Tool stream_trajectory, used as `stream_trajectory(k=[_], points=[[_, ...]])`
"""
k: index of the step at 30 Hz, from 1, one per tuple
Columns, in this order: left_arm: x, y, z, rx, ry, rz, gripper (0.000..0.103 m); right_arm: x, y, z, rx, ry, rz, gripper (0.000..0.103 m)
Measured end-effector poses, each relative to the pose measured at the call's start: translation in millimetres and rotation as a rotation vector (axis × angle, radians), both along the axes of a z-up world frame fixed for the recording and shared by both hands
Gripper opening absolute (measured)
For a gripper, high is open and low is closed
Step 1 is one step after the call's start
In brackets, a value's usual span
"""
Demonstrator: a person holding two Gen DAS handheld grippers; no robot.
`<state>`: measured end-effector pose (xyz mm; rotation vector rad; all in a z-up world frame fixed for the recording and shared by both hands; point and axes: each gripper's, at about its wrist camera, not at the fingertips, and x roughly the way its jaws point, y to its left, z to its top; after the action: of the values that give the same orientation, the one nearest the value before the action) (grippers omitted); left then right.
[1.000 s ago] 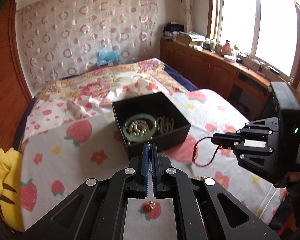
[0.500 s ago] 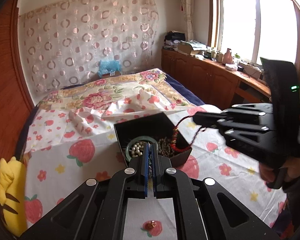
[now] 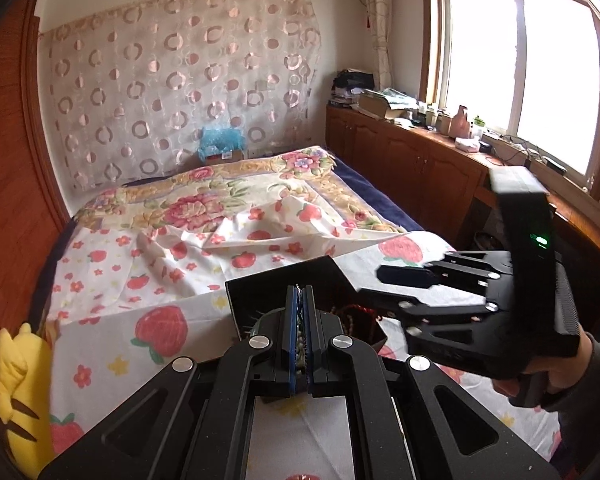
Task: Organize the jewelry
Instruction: 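Drop the green pendant in the box with left gripper while right grasps and drops the red bracelet there, then grasp the gold ring with the right gripper while the left grasps the small gold pendant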
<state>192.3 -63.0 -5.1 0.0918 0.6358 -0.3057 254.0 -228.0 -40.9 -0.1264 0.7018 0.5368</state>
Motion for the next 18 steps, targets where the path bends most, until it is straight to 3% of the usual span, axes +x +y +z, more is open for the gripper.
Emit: stream_trajectory(k=[18], points=[[44, -15, -36, 0.036, 0.092, 0.013, 0.002, -54, -28, -27, -0.024, 0.03, 0.002, 0.036]])
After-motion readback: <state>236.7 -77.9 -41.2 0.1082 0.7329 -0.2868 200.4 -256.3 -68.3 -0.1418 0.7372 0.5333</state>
